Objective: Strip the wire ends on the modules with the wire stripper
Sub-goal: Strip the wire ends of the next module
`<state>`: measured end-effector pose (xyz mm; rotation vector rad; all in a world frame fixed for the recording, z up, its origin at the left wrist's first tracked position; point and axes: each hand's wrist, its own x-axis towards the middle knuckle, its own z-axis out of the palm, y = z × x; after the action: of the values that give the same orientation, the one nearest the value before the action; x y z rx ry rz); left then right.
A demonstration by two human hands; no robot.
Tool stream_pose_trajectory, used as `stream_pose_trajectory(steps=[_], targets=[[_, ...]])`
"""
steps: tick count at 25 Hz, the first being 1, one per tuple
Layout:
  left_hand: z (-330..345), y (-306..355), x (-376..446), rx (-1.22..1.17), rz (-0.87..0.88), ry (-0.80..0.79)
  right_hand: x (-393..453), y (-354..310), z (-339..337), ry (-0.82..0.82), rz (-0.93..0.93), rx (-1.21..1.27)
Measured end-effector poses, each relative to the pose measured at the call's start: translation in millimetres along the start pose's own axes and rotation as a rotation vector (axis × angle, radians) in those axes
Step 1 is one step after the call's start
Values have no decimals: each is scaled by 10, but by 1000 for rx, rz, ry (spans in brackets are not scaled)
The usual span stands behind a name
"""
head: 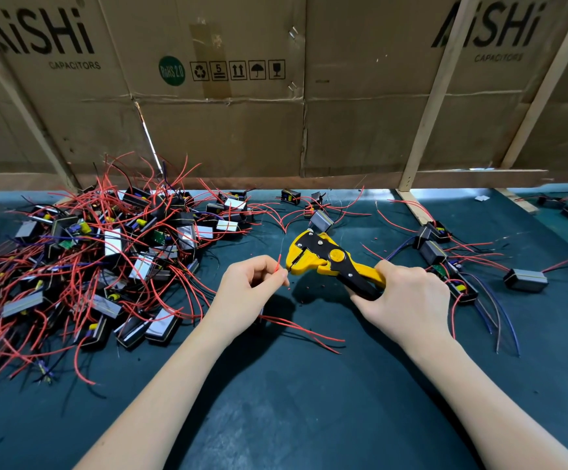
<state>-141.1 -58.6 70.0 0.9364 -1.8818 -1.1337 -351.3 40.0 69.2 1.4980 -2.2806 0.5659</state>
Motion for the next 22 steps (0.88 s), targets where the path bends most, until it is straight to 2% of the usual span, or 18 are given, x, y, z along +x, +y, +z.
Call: stream_pose_trajectory(steps=[9, 14, 22], targets=[[2, -11, -5, -16, -10, -20, 41, 100, 83, 136, 14, 9], [17, -24, 2, -8, -16, -23, 42, 122, 138, 117, -6, -5], [46, -39, 12, -7, -18, -13, 18, 55, 131, 175, -45, 43]])
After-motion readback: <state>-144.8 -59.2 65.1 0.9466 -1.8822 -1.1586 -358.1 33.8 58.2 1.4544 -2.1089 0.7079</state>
